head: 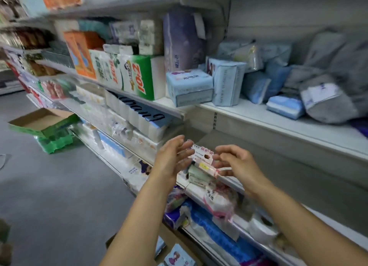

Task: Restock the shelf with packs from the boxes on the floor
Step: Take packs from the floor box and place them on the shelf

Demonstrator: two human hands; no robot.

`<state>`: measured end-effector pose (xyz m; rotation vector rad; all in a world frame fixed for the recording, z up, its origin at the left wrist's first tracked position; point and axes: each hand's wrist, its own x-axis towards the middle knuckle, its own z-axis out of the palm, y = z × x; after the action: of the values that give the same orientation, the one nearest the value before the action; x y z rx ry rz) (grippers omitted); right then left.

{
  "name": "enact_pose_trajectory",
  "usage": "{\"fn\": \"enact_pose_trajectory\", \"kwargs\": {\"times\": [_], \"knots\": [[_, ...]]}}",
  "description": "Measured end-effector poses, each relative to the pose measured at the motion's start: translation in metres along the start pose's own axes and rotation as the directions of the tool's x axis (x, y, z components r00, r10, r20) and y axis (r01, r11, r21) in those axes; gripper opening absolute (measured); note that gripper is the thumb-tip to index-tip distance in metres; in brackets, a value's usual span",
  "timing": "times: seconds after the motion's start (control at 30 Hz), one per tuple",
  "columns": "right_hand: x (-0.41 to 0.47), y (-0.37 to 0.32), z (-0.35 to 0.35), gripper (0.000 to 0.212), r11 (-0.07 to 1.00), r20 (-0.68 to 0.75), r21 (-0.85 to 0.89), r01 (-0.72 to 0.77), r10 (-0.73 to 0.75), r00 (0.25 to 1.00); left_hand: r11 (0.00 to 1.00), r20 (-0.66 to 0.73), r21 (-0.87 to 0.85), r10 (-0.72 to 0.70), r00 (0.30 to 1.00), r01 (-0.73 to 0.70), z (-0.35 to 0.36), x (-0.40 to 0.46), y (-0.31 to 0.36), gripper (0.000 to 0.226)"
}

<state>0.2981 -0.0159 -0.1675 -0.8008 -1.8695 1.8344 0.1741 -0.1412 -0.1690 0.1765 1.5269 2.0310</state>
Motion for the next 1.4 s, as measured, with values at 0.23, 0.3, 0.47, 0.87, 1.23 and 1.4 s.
{"fn": "enact_pose_trajectory", "kwargs": {"times": [0.23,0.3,0.47,0.87,1.23,1.4], "knots": [[-0.006,-0.038,-0.05,0.02,0.991,-0.142,-0.038,0.13,-0.134,0.981,0.998,-0.01,-0.058,0.035,0.999,-0.035,0.045,0.015,0.029,0.038],[0.005,-0.051,-0.055,0.017,0.984,-0.207,-0.046,0.172,-0.178,0.962,0.995,-0.039,-0.098,0.027,0.999,-0.031,0.05,0.031,0.042,0.046],[0.045,-0.088,-0.044,0.047,0.95,-0.327,-0.196,0.245,-0.299,0.897,0.984,-0.07,-0.178,-0.04,0.997,0.027,0.053,0.069,0.078,0.067],[0.171,-0.128,0.007,0.117,0.922,-0.495,-0.362,0.137,-0.315,0.81,0.985,0.089,-0.034,-0.168,0.982,0.171,0.046,0.152,0.124,0.064],[0.148,-0.117,0.016,0.078,0.915,-0.552,-0.324,0.242,-0.39,0.737,0.986,0.169,-0.106,-0.106,0.98,0.125,0.014,0.152,0.101,0.054],[0.107,-0.111,0.007,0.077,0.915,-0.537,-0.288,0.281,-0.398,0.744,0.982,0.181,-0.169,-0.052,0.982,0.083,-0.005,0.118,0.09,0.049]]}}
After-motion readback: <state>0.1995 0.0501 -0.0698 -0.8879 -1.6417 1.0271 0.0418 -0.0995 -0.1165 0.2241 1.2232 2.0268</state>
